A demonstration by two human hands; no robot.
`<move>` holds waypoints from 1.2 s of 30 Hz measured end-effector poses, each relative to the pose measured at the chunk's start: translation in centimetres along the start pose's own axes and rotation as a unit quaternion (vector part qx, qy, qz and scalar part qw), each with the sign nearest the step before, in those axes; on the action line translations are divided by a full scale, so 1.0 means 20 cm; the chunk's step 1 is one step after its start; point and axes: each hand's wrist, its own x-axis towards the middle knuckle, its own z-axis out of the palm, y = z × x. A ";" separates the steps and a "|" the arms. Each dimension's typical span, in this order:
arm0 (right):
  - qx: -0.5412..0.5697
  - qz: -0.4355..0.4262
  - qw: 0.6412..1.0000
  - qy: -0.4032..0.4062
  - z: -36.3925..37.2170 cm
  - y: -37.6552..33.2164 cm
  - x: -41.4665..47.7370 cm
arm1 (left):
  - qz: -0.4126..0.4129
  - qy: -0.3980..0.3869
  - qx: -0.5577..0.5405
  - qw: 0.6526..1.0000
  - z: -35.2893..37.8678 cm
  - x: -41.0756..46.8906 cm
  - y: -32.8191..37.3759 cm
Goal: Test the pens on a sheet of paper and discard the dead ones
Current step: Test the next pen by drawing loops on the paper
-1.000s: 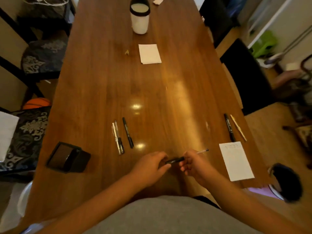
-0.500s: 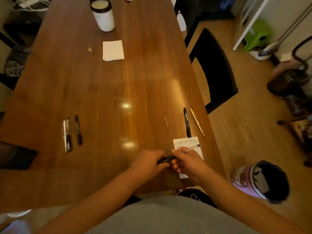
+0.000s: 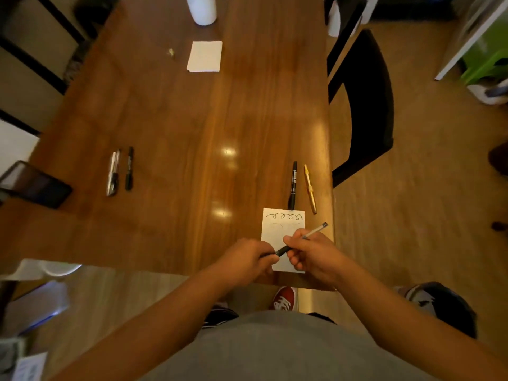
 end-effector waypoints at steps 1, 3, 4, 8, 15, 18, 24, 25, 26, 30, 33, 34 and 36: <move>-0.002 -0.001 1.000 -0.006 -0.01 0.00 0.00 | -0.010 -0.014 -0.033 0.999 0.00 0.00 0.00; -0.006 -0.004 1.000 -0.019 -0.02 -0.02 0.00 | -0.023 -0.035 -0.098 0.994 -0.02 0.00 0.02; -0.007 -0.007 1.000 -0.024 -0.03 -0.03 -0.01 | -0.029 -0.041 -0.124 0.991 -0.02 0.00 0.02; 0.010 -0.019 0.999 -0.039 -0.05 -0.03 -0.01 | -0.046 -0.068 -0.181 0.980 -0.04 0.01 0.04; 0.041 -0.032 0.997 -0.061 -0.03 -0.06 -0.01 | -0.042 -0.114 -0.232 0.965 -0.12 0.03 0.04; 0.112 -0.038 0.993 -0.012 -0.11 -0.07 -0.01 | -0.041 -0.140 -0.240 0.960 -0.18 0.00 -0.02; 0.024 -0.074 0.986 0.146 -0.23 -0.11 0.01 | -0.101 -0.078 -0.195 0.973 -0.26 -0.06 -0.26; -0.040 -0.080 0.980 0.177 -0.17 -0.09 0.03 | -0.093 -0.059 -0.147 0.983 -0.22 -0.05 -0.27; -0.094 -0.092 0.969 0.207 -0.11 -0.07 0.06 | -0.075 -0.043 -0.085 0.993 -0.19 -0.03 -0.26; -0.212 -0.143 0.929 0.267 0.04 0.02 0.11 | 0.071 -0.014 0.174 0.982 -0.05 0.02 -0.21; -0.260 -0.164 0.918 0.250 0.09 0.07 0.13 | 0.171 -0.034 0.271 0.947 0.04 0.06 -0.20; -0.271 -0.167 0.915 0.248 0.11 0.07 0.13 | 0.189 -0.041 0.291 0.937 0.06 0.07 -0.20; -0.282 -0.170 0.910 0.250 0.13 0.07 0.13 | 0.210 -0.052 0.310 0.926 0.10 0.09 -0.21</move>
